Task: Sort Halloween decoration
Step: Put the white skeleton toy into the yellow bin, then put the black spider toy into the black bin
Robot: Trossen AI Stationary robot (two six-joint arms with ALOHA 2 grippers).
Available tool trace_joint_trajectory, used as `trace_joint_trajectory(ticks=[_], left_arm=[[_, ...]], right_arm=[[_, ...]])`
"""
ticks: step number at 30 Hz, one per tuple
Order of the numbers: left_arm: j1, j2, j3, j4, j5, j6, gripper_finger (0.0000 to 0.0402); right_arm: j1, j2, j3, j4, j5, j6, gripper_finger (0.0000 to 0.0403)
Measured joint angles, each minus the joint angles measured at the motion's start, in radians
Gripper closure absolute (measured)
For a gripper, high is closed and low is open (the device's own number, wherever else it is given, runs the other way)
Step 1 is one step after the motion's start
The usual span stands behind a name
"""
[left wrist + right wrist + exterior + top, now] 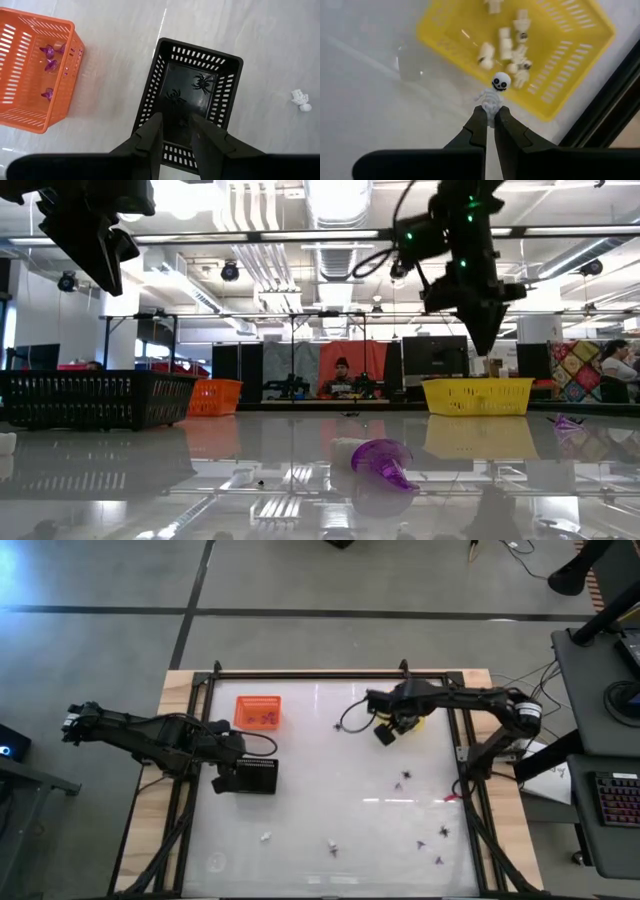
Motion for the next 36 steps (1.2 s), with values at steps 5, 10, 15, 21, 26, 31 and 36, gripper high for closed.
trace_joint_trajectory(ticks=[5, 10, 15, 21, 26, 31, 36], left_arm=[[0.000, 0.000, 0.000, 0.000, -0.002, -0.026, 0.0324], [0.000, 0.000, 0.000, 0.000, -0.003, -0.035, 0.0324], [0.000, 0.000, 0.000, 0.001, -0.003, -0.037, 0.0324], [0.000, 0.000, 0.000, 0.001, -0.003, -0.037, 0.0324], [0.000, 0.000, 0.000, 0.001, -0.003, -0.037, 0.0324], [0.000, 0.000, 0.000, 0.001, -0.003, -0.037, 0.0324], [0.000, 0.000, 0.000, 0.002, -0.004, -0.037, 0.0324]], right_arm=[[-0.089, -0.014, -0.051, 0.065, 0.000, -0.066, 0.0390], [-0.135, -0.015, -0.077, 0.133, 0.000, -0.125, 0.0390], [-0.160, -0.015, -0.086, 0.174, 0.000, -0.129, 0.0390], [-0.160, -0.015, -0.070, 0.180, 0.015, -0.151, 0.0389], [-0.164, -0.015, -0.070, 0.186, 0.040, -0.152, 0.0362], [-0.163, -0.015, -0.069, 0.187, 0.053, -0.160, 0.0319], [-0.163, -0.015, -0.042, 0.189, 0.055, -0.179, 0.0302]])
